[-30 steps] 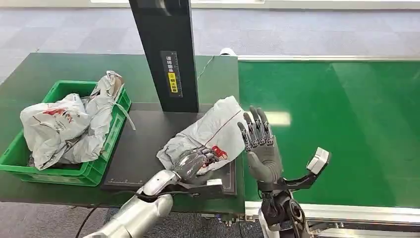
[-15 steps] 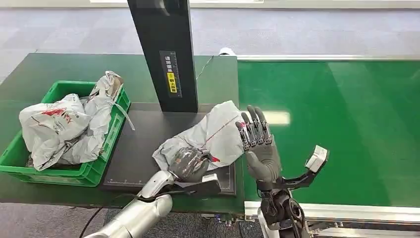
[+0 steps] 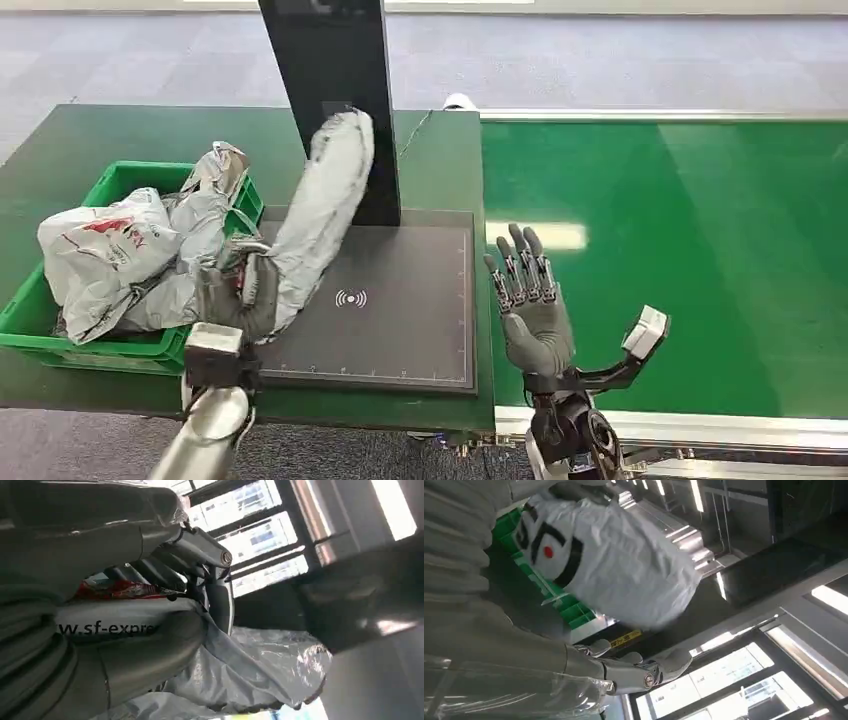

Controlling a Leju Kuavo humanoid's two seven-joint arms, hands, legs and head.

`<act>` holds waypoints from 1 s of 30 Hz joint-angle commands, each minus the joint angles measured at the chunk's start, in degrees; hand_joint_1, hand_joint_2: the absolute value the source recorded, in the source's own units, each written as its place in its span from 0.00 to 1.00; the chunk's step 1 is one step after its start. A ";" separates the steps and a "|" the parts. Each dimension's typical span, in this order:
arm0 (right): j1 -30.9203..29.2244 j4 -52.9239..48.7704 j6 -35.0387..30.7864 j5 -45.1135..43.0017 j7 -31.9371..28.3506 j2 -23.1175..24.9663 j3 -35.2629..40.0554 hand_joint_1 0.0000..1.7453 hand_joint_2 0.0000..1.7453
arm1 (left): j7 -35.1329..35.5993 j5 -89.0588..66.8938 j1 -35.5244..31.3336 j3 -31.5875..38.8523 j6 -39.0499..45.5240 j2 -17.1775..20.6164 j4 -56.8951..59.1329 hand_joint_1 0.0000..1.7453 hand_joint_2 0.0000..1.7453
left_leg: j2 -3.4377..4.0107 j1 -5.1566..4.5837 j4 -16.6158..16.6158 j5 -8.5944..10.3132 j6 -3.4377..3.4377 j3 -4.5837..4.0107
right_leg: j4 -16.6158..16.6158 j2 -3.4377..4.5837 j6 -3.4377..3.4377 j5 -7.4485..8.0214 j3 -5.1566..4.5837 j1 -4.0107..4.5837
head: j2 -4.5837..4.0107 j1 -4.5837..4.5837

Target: Moved the parcel from conveyor to table for the left to box.

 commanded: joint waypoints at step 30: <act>-1.83 3.01 -0.46 0.09 0.47 1.40 -2.28 0.00 1.00 | 4.38 18.32 -9.49 33.34 -2.49 6.56 -15.13 1.00 1.00 | 0.03 0.02 0.00 0.05 0.02 -0.01 | 0.01 0.05 -0.01 0.06 -0.05 0.04 | 0.00 0.00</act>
